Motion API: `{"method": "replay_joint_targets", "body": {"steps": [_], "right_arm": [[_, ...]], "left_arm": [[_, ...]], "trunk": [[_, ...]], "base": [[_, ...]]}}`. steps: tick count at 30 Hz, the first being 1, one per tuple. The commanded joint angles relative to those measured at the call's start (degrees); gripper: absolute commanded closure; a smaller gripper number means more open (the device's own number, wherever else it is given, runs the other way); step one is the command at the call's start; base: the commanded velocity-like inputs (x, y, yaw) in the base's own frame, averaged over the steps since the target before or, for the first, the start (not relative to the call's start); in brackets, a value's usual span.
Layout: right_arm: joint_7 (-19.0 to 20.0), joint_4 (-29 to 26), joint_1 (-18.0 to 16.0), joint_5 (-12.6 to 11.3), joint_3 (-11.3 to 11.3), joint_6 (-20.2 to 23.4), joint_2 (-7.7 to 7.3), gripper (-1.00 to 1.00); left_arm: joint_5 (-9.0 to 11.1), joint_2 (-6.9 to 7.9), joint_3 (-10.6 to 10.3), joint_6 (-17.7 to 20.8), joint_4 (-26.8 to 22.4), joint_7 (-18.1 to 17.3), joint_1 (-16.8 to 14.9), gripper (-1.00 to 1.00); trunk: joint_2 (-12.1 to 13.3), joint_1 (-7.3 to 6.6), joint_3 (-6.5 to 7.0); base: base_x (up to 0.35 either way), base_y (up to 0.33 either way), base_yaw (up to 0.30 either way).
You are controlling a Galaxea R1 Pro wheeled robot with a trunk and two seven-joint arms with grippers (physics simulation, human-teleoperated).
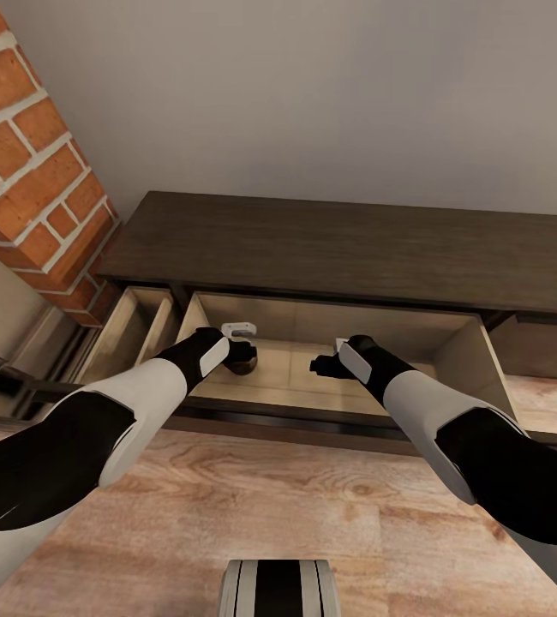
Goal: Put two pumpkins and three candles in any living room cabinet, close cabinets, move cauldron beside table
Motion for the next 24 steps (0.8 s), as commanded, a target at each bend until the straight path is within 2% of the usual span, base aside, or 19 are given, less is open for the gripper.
{"method": "replay_joint_targets", "body": {"steps": [1,5,11,24], "right_arm": [[-0.45,-0.11,-0.02,-0.61,0.36,0.2,0.0,-1.0],[-0.45,-0.11,-0.02,-0.61,0.36,0.2,-0.01,-1.0],[-0.45,0.18,-0.02,-0.69,0.35,0.2,-0.02,-1.0],[-0.45,0.31,-0.02,-0.63,0.38,0.2,0.04,-1.0]], "left_arm": [[0.47,0.01,-0.36,0.26,-0.12,0.33,-0.01,-1.0],[0.47,0.01,-0.36,-0.24,-0.11,0.52,-0.01,-1.0],[0.47,0.01,-0.36,-5.09,-0.11,0.67,-0.01,-1.0],[0.47,-0.03,-0.4,-4.94,1.33,0.69,-0.01,-1.0]], "trunk": [[-0.01,-0.01,-0.04],[-0.01,-0.01,-0.04],[-0.01,-0.01,-0.04],[-0.01,-0.01,-0.04]], "base": [[0.0,0.0,0.0],[0.0,0.0,0.0],[0.0,0.0,0.0],[0.0,0.0,0.0]]}}
